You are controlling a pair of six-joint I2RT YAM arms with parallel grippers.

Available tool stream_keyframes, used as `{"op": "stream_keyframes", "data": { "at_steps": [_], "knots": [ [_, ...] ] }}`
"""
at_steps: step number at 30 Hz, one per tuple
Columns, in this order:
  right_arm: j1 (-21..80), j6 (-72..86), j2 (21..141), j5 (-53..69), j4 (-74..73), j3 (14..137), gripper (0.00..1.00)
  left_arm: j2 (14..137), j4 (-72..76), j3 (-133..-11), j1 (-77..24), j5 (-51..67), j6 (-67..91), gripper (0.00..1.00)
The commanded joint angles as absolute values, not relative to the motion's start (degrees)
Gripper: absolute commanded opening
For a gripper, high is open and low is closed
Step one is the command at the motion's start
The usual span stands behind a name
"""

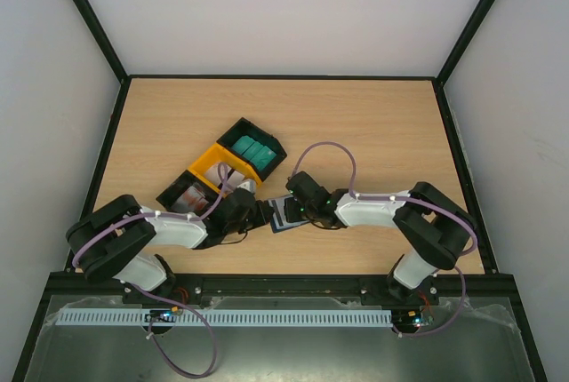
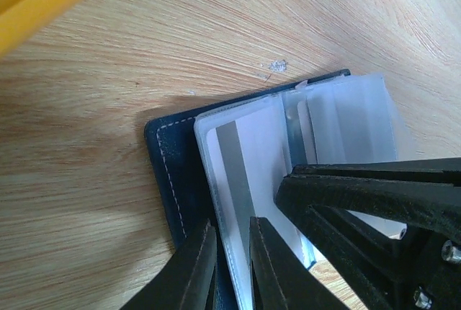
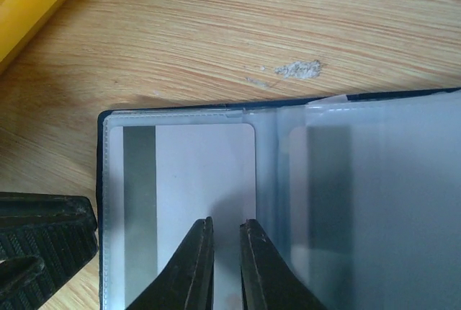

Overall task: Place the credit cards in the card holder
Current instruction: Turn over the card slot in the card holder.

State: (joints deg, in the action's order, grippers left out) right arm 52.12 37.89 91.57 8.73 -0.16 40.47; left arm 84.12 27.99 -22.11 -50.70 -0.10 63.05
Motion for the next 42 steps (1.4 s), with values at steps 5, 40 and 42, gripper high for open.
{"op": "stream_keyframes", "data": {
  "at_steps": [5, 40, 42],
  "knots": [
    [52.5, 37.4, 92.6, 11.0, -0.4, 41.7, 0.13, 86.7, 29.1, -21.8, -50.4, 0.1, 62.9, 0.09],
    [52.4, 42.1, 89.4, 7.2, 1.1, 40.6, 0.02, 81.0, 28.2, -21.8, -50.3, -0.2, 62.1, 0.39],
    [52.4, 42.2, 89.0, 7.2, 1.1, 40.6, 0.02, 80.4, 28.2, -21.8, -50.4, -0.2, 62.0, 0.39]
  ]
}}
